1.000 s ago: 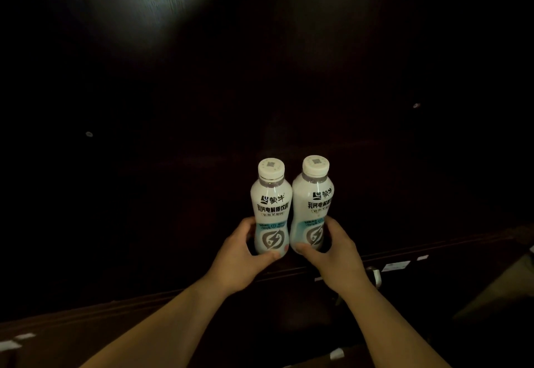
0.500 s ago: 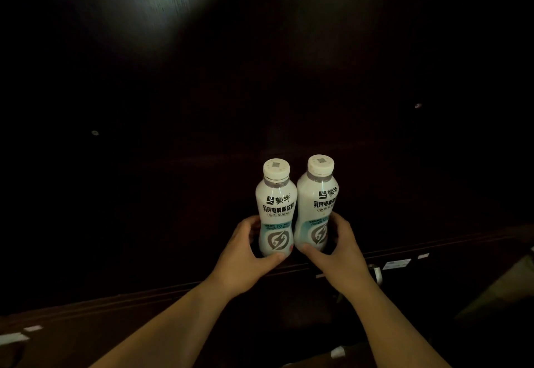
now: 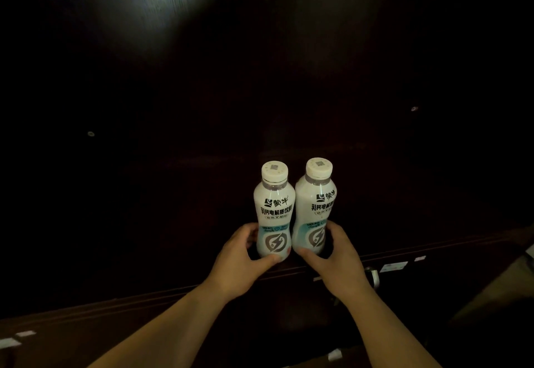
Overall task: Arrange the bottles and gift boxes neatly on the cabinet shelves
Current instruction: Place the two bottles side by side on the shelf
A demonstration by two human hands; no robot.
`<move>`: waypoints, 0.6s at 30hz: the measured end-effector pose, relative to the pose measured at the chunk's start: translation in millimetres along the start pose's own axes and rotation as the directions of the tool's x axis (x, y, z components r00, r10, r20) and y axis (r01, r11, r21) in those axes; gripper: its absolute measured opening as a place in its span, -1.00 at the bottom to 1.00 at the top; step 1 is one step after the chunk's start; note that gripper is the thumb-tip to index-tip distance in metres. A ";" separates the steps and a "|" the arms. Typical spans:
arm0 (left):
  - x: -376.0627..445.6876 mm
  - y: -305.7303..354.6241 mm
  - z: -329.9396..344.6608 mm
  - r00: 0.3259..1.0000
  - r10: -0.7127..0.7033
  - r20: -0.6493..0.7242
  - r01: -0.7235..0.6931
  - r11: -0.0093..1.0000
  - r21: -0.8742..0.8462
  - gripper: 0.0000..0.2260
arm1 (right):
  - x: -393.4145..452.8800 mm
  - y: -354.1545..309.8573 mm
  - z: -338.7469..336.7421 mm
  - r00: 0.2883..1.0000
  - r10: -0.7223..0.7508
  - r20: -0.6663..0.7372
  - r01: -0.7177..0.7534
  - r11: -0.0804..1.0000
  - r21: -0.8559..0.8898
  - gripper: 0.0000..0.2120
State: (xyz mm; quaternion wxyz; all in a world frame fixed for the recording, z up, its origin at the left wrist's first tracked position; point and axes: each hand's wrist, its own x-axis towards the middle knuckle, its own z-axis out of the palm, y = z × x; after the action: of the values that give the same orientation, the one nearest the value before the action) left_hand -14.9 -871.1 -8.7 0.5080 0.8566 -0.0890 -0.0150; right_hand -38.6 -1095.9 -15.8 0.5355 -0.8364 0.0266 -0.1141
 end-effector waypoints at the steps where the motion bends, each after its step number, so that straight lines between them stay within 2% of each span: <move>1: 0.6 -0.1 -0.3 1.000 0.004 0.003 -0.004 1.000 -0.009 -0.31 | 0.2 0.0 0.1 1.000 0.004 -0.006 -0.004 1.000 0.001 -0.33; 8: 0.7 -0.3 1.6 1.000 0.027 -0.004 -0.027 1.000 -0.002 -0.32 | -1.4 -2.3 0.5 1.000 -0.005 -0.021 0.005 1.000 -0.006 -0.35; 15: 1.1 0.1 0.6 1.000 0.013 -0.013 -0.013 1.000 0.001 -0.30 | -1.0 -0.6 1.7 1.000 -0.009 -0.023 0.010 1.000 0.029 -0.19; 18: 2.6 -2.0 0.2 1.000 0.007 -0.001 -0.007 1.000 0.016 -0.31 | -1.5 2.1 0.4 1.000 -0.003 -0.013 0.003 0.999 0.043 -0.23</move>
State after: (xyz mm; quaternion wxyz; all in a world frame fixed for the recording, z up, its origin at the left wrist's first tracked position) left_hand -12.0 -870.8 -10.4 0.5013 0.8603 -0.0919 -0.0120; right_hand -39.9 -1096.2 -18.1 0.5530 -0.8240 0.0264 -0.1209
